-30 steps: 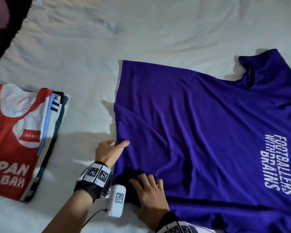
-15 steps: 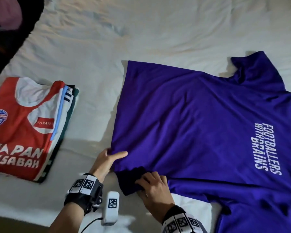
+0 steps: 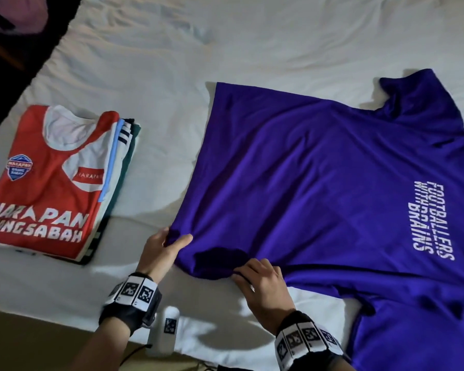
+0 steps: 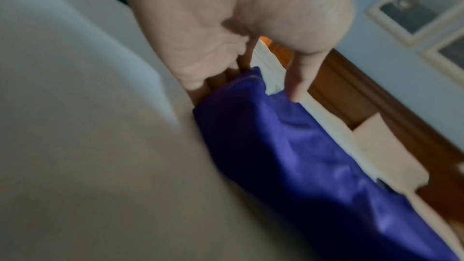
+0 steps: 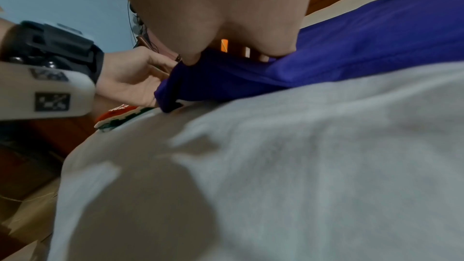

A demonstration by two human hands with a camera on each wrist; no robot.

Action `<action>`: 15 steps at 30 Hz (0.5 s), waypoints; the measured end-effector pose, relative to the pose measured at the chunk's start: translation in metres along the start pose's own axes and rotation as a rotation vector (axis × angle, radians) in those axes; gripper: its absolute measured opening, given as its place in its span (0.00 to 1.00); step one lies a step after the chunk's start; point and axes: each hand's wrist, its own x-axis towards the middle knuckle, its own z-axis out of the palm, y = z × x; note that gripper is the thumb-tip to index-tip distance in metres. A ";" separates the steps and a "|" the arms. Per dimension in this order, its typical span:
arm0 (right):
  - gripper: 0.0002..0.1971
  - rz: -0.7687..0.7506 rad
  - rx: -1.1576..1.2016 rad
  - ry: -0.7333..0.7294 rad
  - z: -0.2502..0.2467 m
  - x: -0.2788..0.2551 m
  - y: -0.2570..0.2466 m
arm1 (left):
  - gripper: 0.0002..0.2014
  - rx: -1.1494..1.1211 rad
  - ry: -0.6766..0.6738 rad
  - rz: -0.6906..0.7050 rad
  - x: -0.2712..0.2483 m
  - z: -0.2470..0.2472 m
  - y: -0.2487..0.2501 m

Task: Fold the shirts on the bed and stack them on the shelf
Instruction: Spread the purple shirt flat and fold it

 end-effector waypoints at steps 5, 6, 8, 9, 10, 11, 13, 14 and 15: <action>0.10 -0.026 -0.069 0.016 -0.005 -0.006 0.003 | 0.12 0.213 0.168 -0.056 -0.003 -0.011 -0.017; 0.15 -0.003 -0.111 0.021 -0.004 -0.007 0.004 | 0.12 0.165 0.180 -0.016 -0.005 -0.012 -0.018; 0.20 0.045 -0.148 0.048 -0.002 -0.007 0.009 | 0.11 0.176 0.189 0.067 -0.011 -0.013 -0.018; 0.21 0.043 -0.142 0.050 -0.001 -0.008 0.013 | 0.11 0.206 0.199 0.101 -0.014 -0.012 -0.018; 0.22 0.024 -0.117 0.040 -0.001 -0.009 0.016 | 0.11 0.243 0.224 0.119 -0.016 -0.010 -0.018; 0.24 -0.001 -0.080 0.019 -0.002 -0.009 0.018 | 0.12 0.275 0.261 0.126 -0.018 -0.009 -0.019; 0.28 -0.036 -0.028 -0.019 -0.011 -0.015 0.019 | 0.13 0.373 0.320 0.100 -0.018 -0.009 -0.022; 0.30 -0.044 -0.018 -0.031 -0.018 -0.020 0.018 | 0.13 0.439 0.316 0.052 -0.018 -0.010 -0.024; 0.33 -0.046 -0.015 -0.037 -0.024 -0.027 0.019 | 0.13 0.513 0.313 -0.003 -0.019 -0.009 -0.024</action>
